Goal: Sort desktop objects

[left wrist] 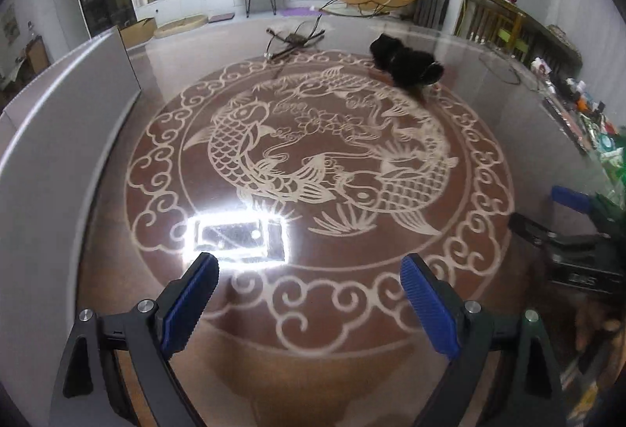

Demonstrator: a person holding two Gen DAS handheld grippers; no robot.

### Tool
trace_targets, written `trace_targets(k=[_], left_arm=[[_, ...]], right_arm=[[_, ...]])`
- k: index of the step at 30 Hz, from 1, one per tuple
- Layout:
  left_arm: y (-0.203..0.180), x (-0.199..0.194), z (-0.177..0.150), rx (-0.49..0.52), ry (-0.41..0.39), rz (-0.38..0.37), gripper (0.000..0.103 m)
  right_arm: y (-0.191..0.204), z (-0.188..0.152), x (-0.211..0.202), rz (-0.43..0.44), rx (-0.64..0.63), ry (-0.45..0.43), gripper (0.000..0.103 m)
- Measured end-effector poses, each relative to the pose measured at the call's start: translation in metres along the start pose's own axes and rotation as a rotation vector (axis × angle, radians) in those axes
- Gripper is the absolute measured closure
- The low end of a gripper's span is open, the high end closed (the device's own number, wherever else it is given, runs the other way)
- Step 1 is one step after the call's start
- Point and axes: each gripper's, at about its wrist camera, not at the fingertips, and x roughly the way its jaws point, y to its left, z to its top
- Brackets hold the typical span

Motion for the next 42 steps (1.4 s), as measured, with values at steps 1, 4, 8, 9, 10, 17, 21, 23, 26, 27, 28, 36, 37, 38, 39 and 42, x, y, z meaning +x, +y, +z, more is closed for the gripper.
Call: trace_targets(k=[1,4,8,9,10,17,21,23,26,27,28,36,37,38,39,42], left_arm=[[0.001,0.006,0.001,-0.004,0.003,0.003,0.008],[0.004,0.018,0.003,-0.006,0.013,0.019,0.008],[0.005,0.02,0.008,0.009,-0.002,0.025,0.008],[0.005,0.021,0.009,0.009,-0.004,0.025,0.006],[0.005,0.022,0.009,0.008,-0.002,0.027,0.004],[0.007,0.029,0.011,-0.004,-0.012,0.031,0.0],[0.008,0.028,0.011,0.004,-0.011,0.025,0.0],[0.008,0.027,0.01,0.006,-0.013,0.023,0.0],[0.009,0.027,0.011,0.007,-0.013,0.022,0.0],[0.009,0.027,0.011,0.008,-0.013,0.021,0.0],[0.009,0.027,0.012,0.01,-0.013,0.021,0.0],[0.011,0.04,0.031,0.042,-0.015,-0.001,0.0],[0.012,0.045,0.039,0.049,-0.015,-0.006,0.0],[0.013,0.05,0.046,0.054,-0.016,-0.01,0.0],[0.015,0.057,0.057,0.061,-0.016,-0.015,0.0],[0.021,0.079,0.09,0.069,-0.017,-0.022,0.0]], right_arm=[[-0.001,0.0,0.0,0.002,0.004,0.0,0.0],[-0.001,0.001,0.0,0.001,0.006,0.001,0.0],[-0.001,0.001,0.0,0.0,0.005,0.001,0.0],[0.0,0.0,-0.001,0.0,0.005,0.002,0.0],[0.0,0.0,-0.001,0.0,0.005,0.002,0.0],[0.0,0.0,-0.001,0.0,0.006,0.002,0.0],[0.0,0.001,-0.001,0.0,0.006,0.002,0.0],[0.0,0.001,-0.001,0.0,0.006,0.002,0.0],[0.0,0.001,-0.001,0.0,0.006,0.002,0.0],[0.0,0.001,-0.001,0.0,0.006,0.002,0.0],[0.0,0.001,-0.001,0.0,0.006,0.002,0.0],[0.0,0.001,-0.001,-0.001,0.006,0.003,0.0],[0.0,0.001,-0.001,-0.001,0.006,0.003,0.0],[0.0,0.001,-0.001,-0.001,0.007,0.003,0.0],[0.0,0.001,-0.001,-0.001,0.007,0.003,0.0],[0.0,0.001,-0.001,-0.001,0.007,0.003,0.0]])
